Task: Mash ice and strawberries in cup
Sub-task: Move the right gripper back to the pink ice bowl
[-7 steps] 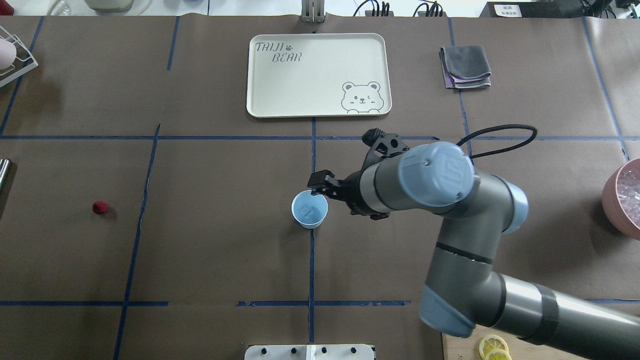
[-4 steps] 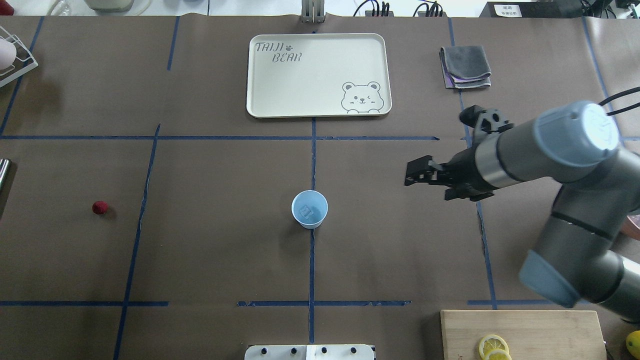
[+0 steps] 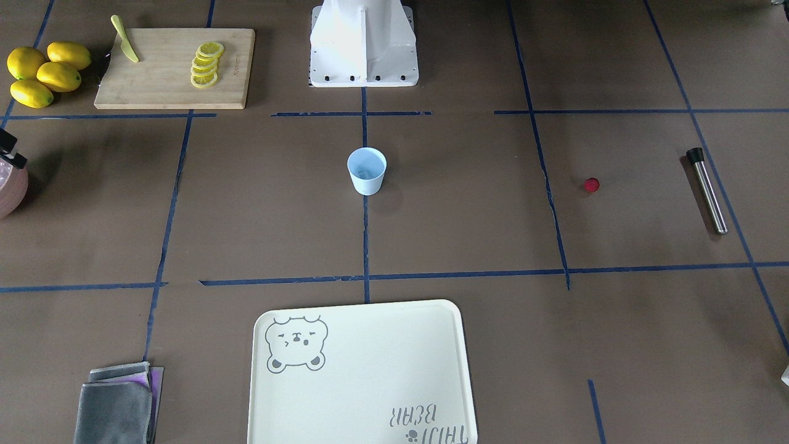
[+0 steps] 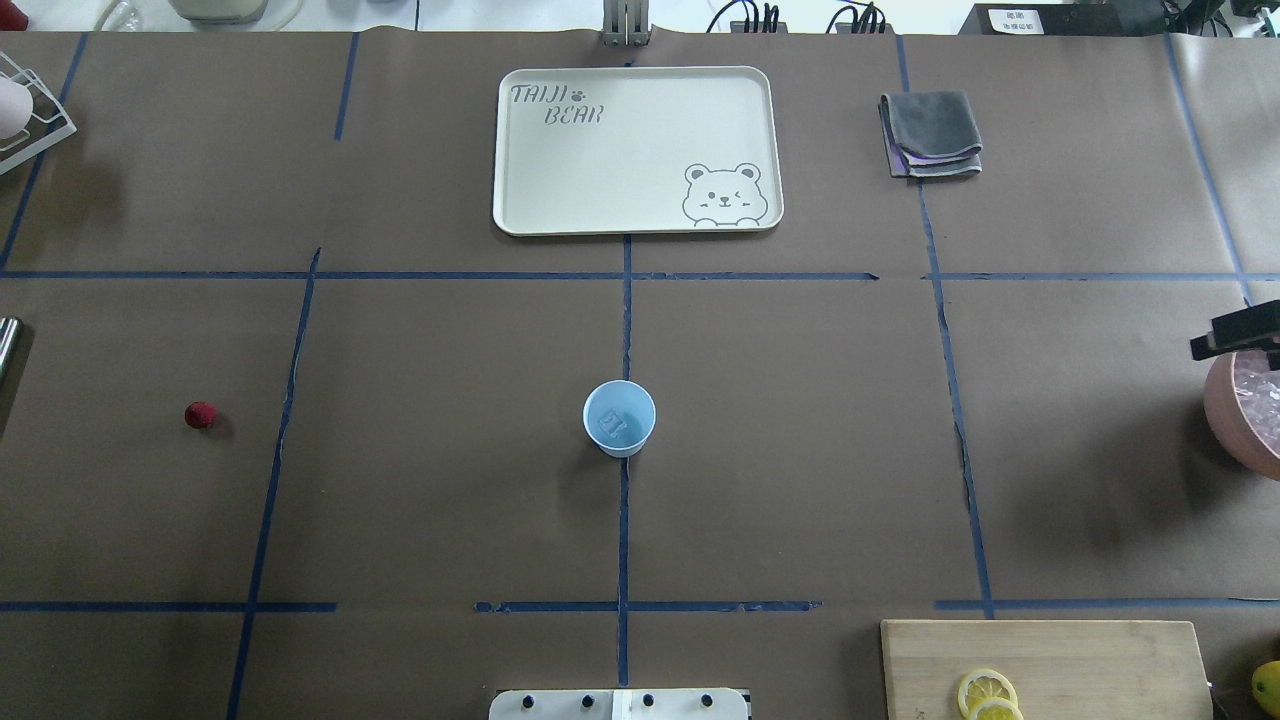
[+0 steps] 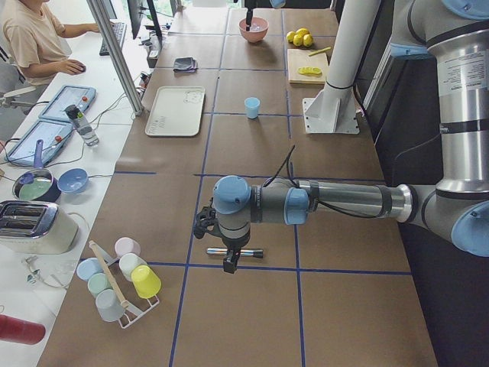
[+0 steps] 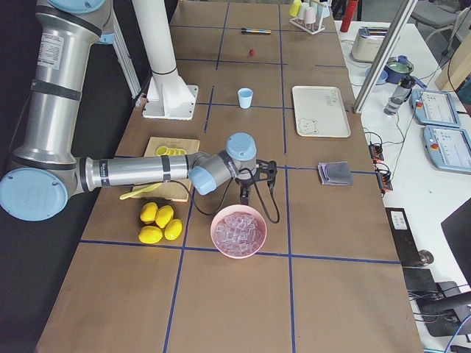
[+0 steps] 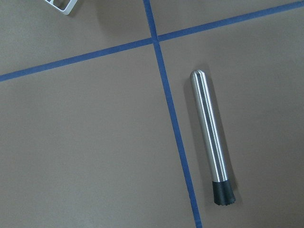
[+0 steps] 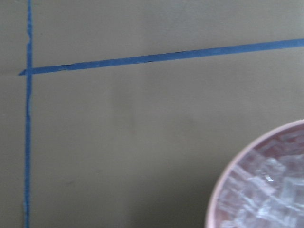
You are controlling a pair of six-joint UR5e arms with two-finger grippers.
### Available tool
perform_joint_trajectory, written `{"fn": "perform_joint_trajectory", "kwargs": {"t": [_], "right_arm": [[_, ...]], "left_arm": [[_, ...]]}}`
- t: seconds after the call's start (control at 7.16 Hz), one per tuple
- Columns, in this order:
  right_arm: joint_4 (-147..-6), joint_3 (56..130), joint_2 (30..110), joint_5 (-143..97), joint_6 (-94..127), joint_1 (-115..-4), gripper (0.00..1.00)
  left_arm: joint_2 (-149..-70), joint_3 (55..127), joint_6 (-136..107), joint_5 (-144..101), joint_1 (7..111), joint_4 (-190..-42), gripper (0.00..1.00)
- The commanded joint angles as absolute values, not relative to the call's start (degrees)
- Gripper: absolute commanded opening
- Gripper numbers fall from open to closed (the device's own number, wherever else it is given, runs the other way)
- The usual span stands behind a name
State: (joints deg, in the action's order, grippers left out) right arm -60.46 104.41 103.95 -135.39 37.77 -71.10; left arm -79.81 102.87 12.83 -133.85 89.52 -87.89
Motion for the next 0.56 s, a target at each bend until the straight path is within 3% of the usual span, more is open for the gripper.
{"fn": "perform_joint_trajectory", "kwargs": {"t": [0.0,0.42], "right_arm": [[-60.12,100.65,106.78,-132.03,33.13,-73.83,0.99],[-59.94,97.65,106.88,-131.48,33.48,-73.83,0.98]], "left_arm": [[-79.8,102.66,12.83,-134.99,89.56,-87.89,1.0],[-79.8,102.74,12.83,-135.0,89.47,-87.89,1.0]]}}
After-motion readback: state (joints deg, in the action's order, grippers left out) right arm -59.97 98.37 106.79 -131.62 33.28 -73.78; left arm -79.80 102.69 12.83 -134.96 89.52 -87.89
